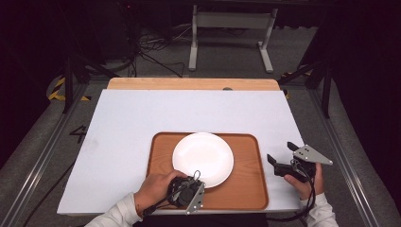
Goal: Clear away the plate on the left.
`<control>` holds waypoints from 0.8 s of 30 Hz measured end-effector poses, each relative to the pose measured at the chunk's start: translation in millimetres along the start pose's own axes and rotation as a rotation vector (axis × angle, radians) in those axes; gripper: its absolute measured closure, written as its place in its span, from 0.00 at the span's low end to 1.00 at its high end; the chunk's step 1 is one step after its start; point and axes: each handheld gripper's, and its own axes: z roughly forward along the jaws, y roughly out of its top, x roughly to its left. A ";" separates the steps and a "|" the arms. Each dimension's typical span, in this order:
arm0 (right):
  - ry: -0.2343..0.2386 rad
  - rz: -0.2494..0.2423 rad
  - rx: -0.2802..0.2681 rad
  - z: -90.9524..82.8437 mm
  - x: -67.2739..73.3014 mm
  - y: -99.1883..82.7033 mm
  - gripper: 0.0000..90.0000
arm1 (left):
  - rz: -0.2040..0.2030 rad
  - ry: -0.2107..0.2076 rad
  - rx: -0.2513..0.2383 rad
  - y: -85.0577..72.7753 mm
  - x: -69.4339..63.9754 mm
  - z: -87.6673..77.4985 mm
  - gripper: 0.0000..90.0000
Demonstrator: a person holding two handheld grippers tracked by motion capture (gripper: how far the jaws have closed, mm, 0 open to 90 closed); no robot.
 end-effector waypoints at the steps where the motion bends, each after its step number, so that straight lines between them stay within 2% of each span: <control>1: 0.000 0.002 0.000 0.1 -0.3 -0.1 0.11 | -0.005 -0.013 -0.010 -0.3 0.9 -0.4 0.88; 4: -0.010 0.003 -0.002 -0.3 -0.9 -0.4 0.11 | -0.031 -0.031 -0.038 -1.1 2.4 -2.6 0.89; 6: -0.019 0.008 -0.006 -0.9 -1.9 -0.2 0.11 | -0.027 -0.030 -0.030 -1.3 2.2 -1.9 0.89; 22: -0.017 0.002 -0.001 -0.7 -0.8 -0.2 0.11 | -0.052 -0.055 -0.067 -1.0 2.2 -7.0 0.86; 24: -0.015 0.001 -0.002 -0.7 -0.5 -0.2 0.11 | -0.062 -0.066 -0.090 -1.7 3.6 -9.7 0.86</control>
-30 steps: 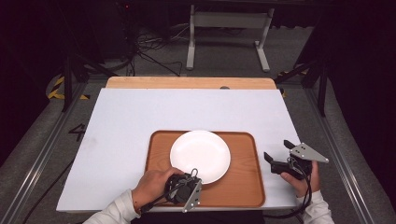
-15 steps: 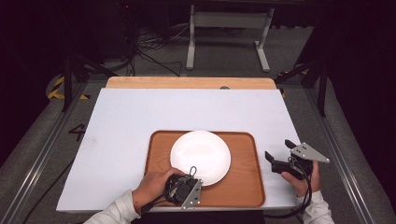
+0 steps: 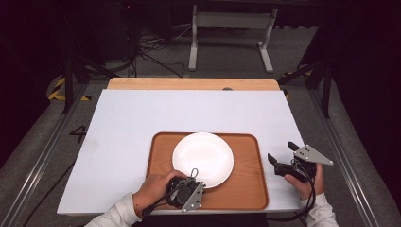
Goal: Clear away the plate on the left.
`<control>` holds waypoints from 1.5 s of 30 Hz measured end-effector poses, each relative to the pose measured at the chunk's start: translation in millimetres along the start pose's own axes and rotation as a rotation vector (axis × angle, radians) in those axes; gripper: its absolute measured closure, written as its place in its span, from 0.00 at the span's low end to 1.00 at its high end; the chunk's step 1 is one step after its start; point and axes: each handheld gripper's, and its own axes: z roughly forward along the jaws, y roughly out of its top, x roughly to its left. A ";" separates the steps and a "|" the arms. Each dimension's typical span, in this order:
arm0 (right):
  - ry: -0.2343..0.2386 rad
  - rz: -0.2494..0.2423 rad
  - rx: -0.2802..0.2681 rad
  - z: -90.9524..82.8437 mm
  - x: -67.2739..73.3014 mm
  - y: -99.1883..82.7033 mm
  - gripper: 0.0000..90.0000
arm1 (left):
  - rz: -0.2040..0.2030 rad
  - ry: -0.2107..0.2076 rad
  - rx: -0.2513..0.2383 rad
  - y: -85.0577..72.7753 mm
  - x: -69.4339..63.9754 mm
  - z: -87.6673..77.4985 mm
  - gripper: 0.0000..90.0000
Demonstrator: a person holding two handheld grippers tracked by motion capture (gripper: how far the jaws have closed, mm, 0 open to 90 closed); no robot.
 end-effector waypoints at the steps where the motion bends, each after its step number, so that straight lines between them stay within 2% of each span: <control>1: 0.000 -0.002 0.000 0.1 0.0 0.0 0.11 | -0.008 -0.004 -0.008 -0.4 0.3 -1.5 0.85; 5: 0.000 -0.001 -0.001 0.1 -0.3 0.0 0.11 | -0.015 0.000 -0.019 -0.9 1.1 -5.7 0.82; 9: 0.000 -0.004 0.001 0.1 0.2 0.1 0.11 | -0.021 -0.002 -0.053 -0.1 1.6 -10.0 0.77; 13: -0.001 -0.006 0.003 0.3 0.6 0.1 0.11 | -0.017 0.018 -0.051 1.5 1.3 -12.8 0.75; 16: -0.002 -0.006 0.004 0.5 0.5 0.0 0.11 | -0.040 0.041 -0.070 -0.9 6.3 -17.0 0.70; 19: 0.000 -0.006 0.004 0.5 0.6 0.0 0.11 | -0.048 0.046 -0.083 -2.8 8.7 -18.3 0.68; 21: 0.000 -0.006 0.005 0.8 0.6 -0.2 0.11 | -0.068 0.056 -0.083 -4.6 10.1 -20.4 0.64; 24: 0.000 -0.007 0.006 0.9 0.7 -0.3 0.11 | -0.076 0.081 -0.083 -5.2 12.4 -22.0 0.58; 28: 0.001 -0.006 0.005 0.8 0.6 -0.2 0.11 | -0.100 0.093 -0.086 -6.0 14.0 -23.4 0.47; 33: 0.002 -0.008 0.003 0.7 0.6 0.0 0.11 | -0.158 0.140 -0.113 -10.4 19.6 -28.6 0.35; 36: 0.001 -0.006 0.004 0.6 0.7 0.1 0.11 | -0.172 0.157 -0.118 -13.2 22.4 -31.1 0.31; 37: 0.003 -0.009 0.001 0.4 0.8 0.2 0.11 | -0.189 0.186 -0.121 -16.2 24.4 -33.8 0.28; 39: 0.002 -0.008 0.002 0.3 0.9 0.2 0.11 | -0.195 0.198 -0.127 -17.7 25.8 -35.1 0.24; 41: 0.004 -0.008 0.001 0.2 0.9 0.2 0.11 | -0.235 0.241 -0.139 -24.6 31.2 -40.6 0.21; 42: 0.005 -0.008 -0.001 0.1 1.0 0.2 0.11 | -0.240 0.257 -0.141 -27.3 33.3 -42.3 0.19; 45: 0.007 -0.009 -0.005 -0.3 1.4 0.5 0.11 | -0.275 0.279 -0.151 -36.4 38.3 -47.5 0.16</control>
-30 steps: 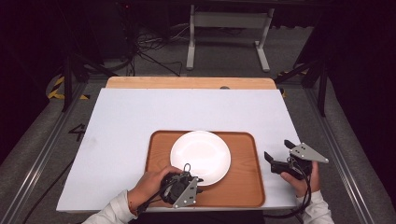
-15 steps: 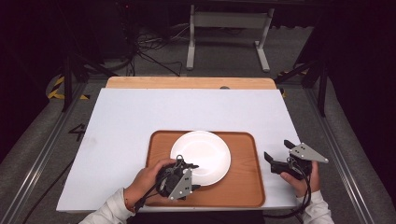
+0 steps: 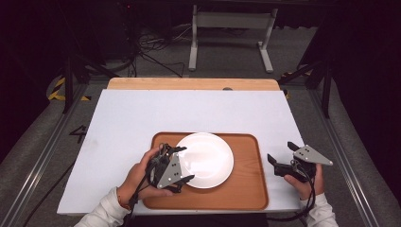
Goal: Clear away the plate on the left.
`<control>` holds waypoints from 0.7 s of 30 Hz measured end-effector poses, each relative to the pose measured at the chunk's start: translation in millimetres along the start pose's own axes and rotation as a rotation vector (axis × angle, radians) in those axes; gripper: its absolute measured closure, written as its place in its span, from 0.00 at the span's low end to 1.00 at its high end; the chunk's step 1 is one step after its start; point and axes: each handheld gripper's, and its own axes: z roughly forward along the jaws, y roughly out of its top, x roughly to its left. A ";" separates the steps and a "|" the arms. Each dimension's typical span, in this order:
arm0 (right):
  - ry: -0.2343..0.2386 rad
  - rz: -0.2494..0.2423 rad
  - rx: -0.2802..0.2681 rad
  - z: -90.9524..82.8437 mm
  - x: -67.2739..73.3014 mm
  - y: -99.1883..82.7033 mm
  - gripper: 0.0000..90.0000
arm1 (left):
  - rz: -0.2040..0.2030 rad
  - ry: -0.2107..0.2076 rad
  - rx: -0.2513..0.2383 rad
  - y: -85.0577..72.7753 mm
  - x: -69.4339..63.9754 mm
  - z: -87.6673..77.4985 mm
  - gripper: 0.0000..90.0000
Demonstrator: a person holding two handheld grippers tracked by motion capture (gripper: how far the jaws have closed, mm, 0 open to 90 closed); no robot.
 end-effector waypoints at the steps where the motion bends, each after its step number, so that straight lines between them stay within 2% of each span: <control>1: -0.002 -0.001 0.001 0.0 0.1 0.0 0.11 | -0.008 0.011 0.000 -2.1 2.4 -1.7 0.14; 5: 0.002 -0.004 0.002 0.2 0.7 0.0 0.11 | -0.047 0.042 -0.012 -10.4 12.2 -7.6 0.14; 6: 0.002 -0.004 0.002 0.2 0.7 0.0 0.11 | -0.047 0.042 -0.012 -10.4 12.2 -7.6 0.14; 11: 0.004 -0.013 0.001 0.3 2.0 0.4 0.11 | -0.071 0.095 0.008 -23.5 23.6 -14.4 0.14; 19: 0.007 -0.016 0.000 0.3 3.2 0.5 0.11 | -0.118 0.139 0.007 -34.8 33.7 -25.2 0.14; 21: 0.010 -0.016 0.000 0.3 3.4 0.4 0.11 | -0.118 0.142 0.006 -36.9 35.4 -27.3 0.14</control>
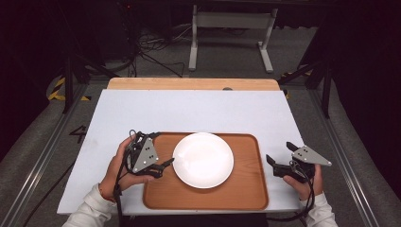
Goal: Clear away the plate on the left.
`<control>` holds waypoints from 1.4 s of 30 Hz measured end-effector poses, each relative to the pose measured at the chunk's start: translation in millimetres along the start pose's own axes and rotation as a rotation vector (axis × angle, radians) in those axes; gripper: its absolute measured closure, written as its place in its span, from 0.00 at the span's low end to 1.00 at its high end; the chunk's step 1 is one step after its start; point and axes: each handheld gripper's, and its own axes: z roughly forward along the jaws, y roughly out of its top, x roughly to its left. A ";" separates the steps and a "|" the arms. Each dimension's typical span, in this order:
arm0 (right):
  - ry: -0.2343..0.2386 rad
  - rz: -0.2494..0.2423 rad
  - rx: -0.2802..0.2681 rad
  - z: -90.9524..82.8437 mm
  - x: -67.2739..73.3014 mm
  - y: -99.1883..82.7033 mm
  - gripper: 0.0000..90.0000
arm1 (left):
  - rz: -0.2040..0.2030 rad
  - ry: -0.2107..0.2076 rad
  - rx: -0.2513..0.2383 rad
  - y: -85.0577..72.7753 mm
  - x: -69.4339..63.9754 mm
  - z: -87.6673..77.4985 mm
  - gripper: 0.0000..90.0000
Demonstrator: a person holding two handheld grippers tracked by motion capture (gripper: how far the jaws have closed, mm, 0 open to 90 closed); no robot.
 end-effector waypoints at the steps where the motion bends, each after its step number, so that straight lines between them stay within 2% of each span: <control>1: 0.000 0.000 0.001 0.1 0.1 0.0 0.11 | -0.001 0.009 0.003 -1.0 0.9 -1.2 0.14; 8: 0.002 -0.003 0.000 0.4 0.6 0.0 0.11 | -0.019 0.021 0.009 -9.5 7.3 -6.1 0.14; 9: 0.003 -0.003 0.000 0.3 0.7 0.0 0.11 | -0.031 0.025 0.012 -11.1 7.9 -6.8 0.14; 15: 0.004 -0.003 0.000 0.3 0.6 -0.1 0.11 | -0.034 0.037 0.022 -16.4 11.7 -10.7 0.14; 23: 0.007 -0.005 -0.001 0.2 1.1 0.0 0.11 | -0.061 0.057 0.040 -28.9 19.8 -17.0 0.14; 33: 0.010 -0.007 -0.001 0.6 2.0 0.1 0.11 | -0.093 0.073 0.066 -47.6 28.8 -24.3 0.14; 34: 0.010 -0.007 -0.001 0.5 1.9 0.1 0.11 | -0.111 0.071 0.065 -51.8 31.2 -25.7 0.13; 37: 0.011 -0.007 -0.001 0.7 1.9 0.1 0.11 | -0.128 0.072 0.073 -58.2 34.1 -27.2 0.14; 42: 0.009 -0.006 0.000 0.7 2.3 0.4 0.11 | -0.141 0.081 0.093 -66.9 36.3 -28.9 0.14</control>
